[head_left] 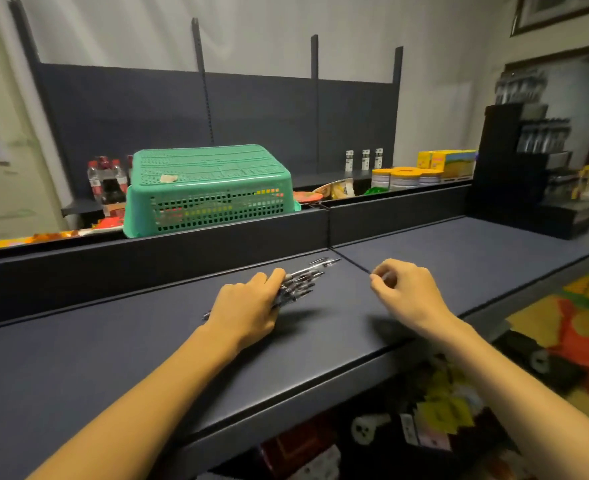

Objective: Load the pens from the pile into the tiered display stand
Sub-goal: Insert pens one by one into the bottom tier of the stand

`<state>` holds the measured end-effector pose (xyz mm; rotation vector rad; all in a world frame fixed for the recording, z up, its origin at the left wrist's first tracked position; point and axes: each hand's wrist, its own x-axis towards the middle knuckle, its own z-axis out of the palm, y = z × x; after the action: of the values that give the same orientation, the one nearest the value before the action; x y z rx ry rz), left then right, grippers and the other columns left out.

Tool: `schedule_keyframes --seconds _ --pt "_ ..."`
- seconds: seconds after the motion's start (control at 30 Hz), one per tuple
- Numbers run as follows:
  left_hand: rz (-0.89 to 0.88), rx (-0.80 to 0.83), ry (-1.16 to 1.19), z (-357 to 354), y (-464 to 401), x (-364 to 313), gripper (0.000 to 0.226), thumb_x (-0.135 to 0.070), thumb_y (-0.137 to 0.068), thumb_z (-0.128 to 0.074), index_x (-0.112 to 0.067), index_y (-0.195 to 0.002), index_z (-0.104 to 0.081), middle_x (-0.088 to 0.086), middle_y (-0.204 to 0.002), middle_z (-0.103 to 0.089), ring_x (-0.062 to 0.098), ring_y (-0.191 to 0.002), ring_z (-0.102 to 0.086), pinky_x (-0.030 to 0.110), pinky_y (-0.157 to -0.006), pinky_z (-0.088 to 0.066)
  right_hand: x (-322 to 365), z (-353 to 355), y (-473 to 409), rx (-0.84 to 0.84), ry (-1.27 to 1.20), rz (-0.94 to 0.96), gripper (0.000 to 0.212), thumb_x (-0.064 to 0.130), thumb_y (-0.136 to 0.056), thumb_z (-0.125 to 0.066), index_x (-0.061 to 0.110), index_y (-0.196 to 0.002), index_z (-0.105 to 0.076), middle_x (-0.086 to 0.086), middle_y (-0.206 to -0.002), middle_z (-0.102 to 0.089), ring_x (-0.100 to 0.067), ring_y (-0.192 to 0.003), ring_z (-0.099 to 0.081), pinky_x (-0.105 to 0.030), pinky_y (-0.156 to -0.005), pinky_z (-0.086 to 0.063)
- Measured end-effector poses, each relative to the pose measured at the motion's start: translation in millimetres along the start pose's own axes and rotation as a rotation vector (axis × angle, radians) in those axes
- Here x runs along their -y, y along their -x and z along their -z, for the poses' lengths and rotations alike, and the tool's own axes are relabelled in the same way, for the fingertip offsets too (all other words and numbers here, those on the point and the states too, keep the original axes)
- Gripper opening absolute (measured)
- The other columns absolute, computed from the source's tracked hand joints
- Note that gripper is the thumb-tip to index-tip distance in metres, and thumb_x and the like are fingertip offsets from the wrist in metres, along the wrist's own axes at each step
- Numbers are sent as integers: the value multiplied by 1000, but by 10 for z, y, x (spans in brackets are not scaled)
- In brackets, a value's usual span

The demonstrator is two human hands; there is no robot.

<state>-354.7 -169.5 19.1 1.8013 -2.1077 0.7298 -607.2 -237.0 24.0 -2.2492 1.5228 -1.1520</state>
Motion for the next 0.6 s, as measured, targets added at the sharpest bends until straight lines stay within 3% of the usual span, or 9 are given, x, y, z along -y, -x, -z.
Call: schedule_keyframes --seconds 0.17,0.3,0.5,0.6 --pt "-15 -84 23 -112 -508 -1052 41 -29 -90 -52 -19 -128 -43 7 -102 -58 37 -77 -61 32 -55 -34 -886 705 11 -2 -32 -29 11 25 -92 -60 17 -90 -67 0 -80 -67 -15 -74 -62 -27 -66 -47" --pt "-69 -123 70 -254 -919 -1763 39 -26 -82 -63 -16 -117 -49 8 -87 -62 35 -57 -59 32 -46 -42 -1492 1132 -73 32 -105 -88 14 25 -94 -58 15 -96 -67 -1 -85 -67 -16 -80 -64 -25 -68 -48" --pt "-152 -223 41 -493 -1637 -2539 48 -24 -67 -78 -17 -103 -48 3 -68 -57 26 -38 -48 22 -35 -26 -2237 1521 -376 52 -233 -165 12 26 -96 -56 17 -99 -64 -4 -85 -68 -19 -76 -66 -24 -56 -53" --pt "-188 -271 58 -694 -2081 -2898 49 -24 -68 -79 -18 -104 -47 3 -69 -58 24 -38 -48 23 -33 -31 -2634 1655 -614 55 -319 -199 12 29 -96 -57 20 -101 -62 -4 -85 -68 -16 -59 -64 -19 -45 -48"
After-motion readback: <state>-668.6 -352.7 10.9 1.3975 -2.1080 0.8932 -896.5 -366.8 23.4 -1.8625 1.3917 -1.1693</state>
